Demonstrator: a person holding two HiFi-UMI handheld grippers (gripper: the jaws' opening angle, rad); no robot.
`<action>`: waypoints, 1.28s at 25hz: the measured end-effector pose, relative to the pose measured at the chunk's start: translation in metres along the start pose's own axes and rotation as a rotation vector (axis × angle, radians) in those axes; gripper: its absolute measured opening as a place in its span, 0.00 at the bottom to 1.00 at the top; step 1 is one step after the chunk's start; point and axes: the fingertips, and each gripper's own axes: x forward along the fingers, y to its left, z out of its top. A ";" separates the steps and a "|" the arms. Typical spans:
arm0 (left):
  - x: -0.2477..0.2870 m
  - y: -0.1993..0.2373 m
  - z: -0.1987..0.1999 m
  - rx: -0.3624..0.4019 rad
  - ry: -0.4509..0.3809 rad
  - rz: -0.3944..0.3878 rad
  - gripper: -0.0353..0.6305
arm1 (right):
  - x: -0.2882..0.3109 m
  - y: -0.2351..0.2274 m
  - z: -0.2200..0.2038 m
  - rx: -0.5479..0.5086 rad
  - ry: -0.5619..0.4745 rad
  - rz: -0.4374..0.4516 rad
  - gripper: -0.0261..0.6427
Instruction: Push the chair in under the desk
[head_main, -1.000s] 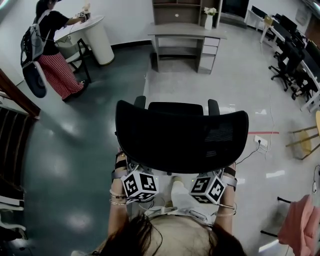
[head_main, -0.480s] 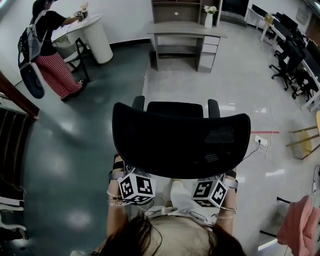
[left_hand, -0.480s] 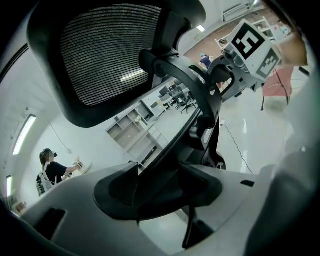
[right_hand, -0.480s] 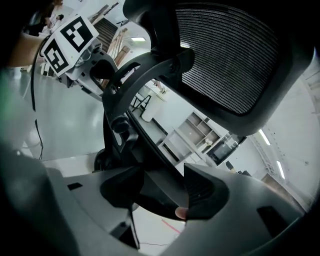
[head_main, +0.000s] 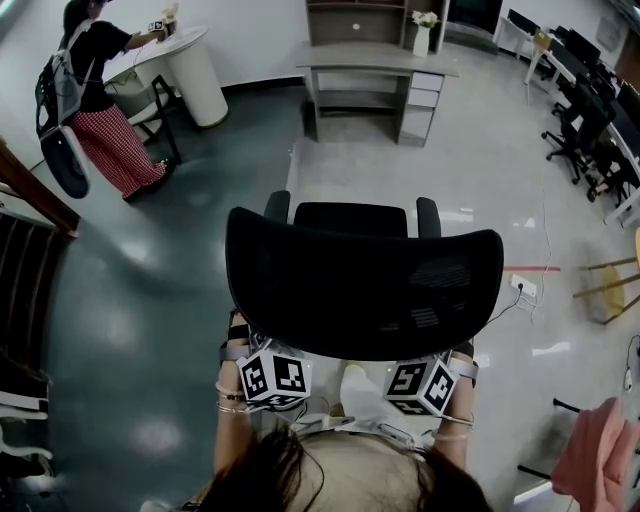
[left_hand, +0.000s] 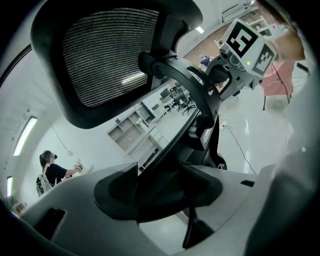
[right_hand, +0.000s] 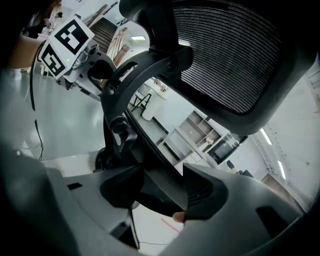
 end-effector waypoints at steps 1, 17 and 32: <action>0.003 0.001 0.001 -0.001 -0.001 -0.001 0.41 | 0.003 -0.002 0.000 -0.001 0.003 0.002 0.39; 0.035 0.017 0.006 -0.045 0.051 -0.017 0.42 | 0.037 -0.021 0.007 0.004 0.046 0.044 0.39; 0.060 0.028 0.015 -0.045 0.053 -0.053 0.43 | 0.063 -0.039 0.011 -0.003 0.031 0.048 0.39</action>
